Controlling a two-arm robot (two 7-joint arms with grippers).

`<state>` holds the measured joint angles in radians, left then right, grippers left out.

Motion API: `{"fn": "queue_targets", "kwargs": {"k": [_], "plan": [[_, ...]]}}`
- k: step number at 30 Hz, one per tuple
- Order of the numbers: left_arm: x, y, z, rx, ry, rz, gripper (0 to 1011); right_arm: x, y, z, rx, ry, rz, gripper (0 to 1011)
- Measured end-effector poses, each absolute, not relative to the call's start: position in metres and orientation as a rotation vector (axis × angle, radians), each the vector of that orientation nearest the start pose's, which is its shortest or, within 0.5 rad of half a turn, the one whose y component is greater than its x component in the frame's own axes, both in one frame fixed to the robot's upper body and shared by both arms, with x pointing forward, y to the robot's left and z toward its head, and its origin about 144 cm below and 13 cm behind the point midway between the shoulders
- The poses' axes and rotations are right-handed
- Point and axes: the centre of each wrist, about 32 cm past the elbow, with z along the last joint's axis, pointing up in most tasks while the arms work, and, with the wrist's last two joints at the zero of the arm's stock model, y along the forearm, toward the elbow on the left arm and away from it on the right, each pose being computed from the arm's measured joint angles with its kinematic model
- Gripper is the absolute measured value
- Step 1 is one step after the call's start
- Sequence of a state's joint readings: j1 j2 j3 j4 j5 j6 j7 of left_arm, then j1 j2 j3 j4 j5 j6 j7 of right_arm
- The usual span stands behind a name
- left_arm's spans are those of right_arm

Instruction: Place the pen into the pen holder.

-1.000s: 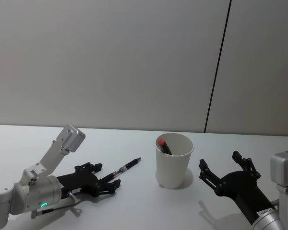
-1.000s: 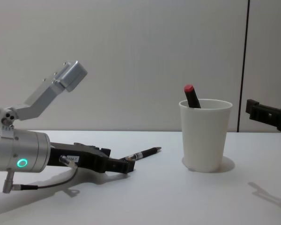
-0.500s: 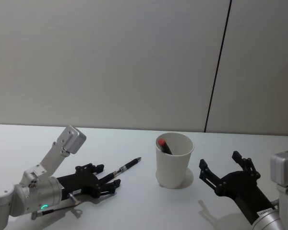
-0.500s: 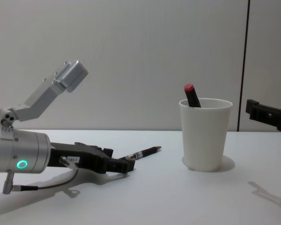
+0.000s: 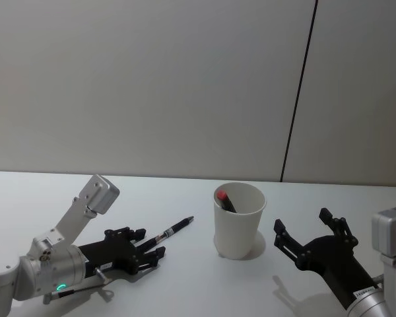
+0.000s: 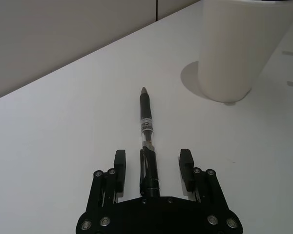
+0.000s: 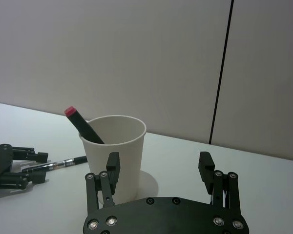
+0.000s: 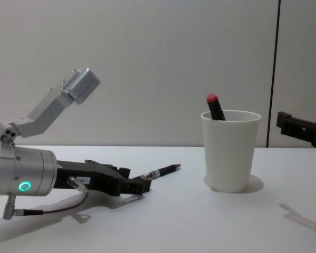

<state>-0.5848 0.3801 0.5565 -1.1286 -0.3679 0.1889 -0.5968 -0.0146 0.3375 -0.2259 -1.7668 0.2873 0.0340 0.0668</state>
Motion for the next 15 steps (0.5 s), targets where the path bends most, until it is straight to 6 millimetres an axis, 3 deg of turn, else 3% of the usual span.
{"fn": "queue_targets", "kwargs": {"k": [15], "plan": [[0.5932, 0.2456, 1.192, 0.316, 0.069, 0.69, 590, 0.4433, -0.2371, 1.1887, 0.026, -0.075, -1.229, 1001]]}}
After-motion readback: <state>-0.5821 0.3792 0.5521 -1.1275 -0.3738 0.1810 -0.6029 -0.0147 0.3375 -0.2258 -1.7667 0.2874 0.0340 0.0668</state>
